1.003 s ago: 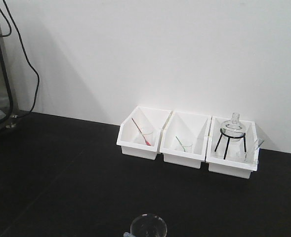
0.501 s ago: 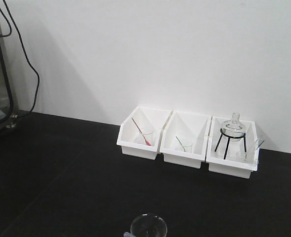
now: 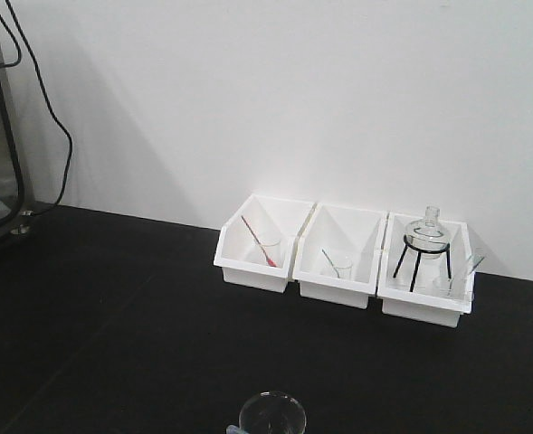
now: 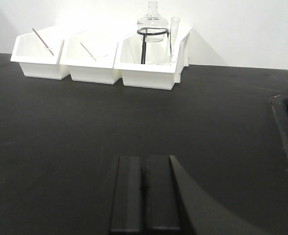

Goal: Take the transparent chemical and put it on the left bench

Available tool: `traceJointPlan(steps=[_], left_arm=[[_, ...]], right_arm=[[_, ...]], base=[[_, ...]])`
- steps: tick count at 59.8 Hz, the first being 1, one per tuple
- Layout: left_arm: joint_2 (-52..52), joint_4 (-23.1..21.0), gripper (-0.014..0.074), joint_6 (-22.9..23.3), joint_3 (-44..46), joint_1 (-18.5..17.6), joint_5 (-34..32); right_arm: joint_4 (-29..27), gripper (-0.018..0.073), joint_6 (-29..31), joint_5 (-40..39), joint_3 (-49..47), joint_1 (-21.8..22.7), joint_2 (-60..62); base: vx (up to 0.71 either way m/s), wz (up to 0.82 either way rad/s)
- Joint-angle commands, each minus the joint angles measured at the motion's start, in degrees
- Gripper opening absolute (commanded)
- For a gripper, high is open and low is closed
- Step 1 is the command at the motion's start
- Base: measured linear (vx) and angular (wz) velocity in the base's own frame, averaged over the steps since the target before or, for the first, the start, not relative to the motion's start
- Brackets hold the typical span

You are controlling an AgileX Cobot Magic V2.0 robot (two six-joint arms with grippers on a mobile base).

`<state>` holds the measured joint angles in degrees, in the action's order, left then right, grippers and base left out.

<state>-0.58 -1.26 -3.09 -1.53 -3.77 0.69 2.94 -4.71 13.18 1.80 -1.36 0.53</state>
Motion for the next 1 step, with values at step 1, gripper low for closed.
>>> traceJointPlan(steps=[1], left_arm=[[-1.1, -0.04, -0.0003, 0.45, -0.93, -0.1, -4.49]], right_arm=[[0.16, -0.0007, 0.36, -4.89, 0.37, 0.36, 0.79]], base=[[0.0, 0.0]])
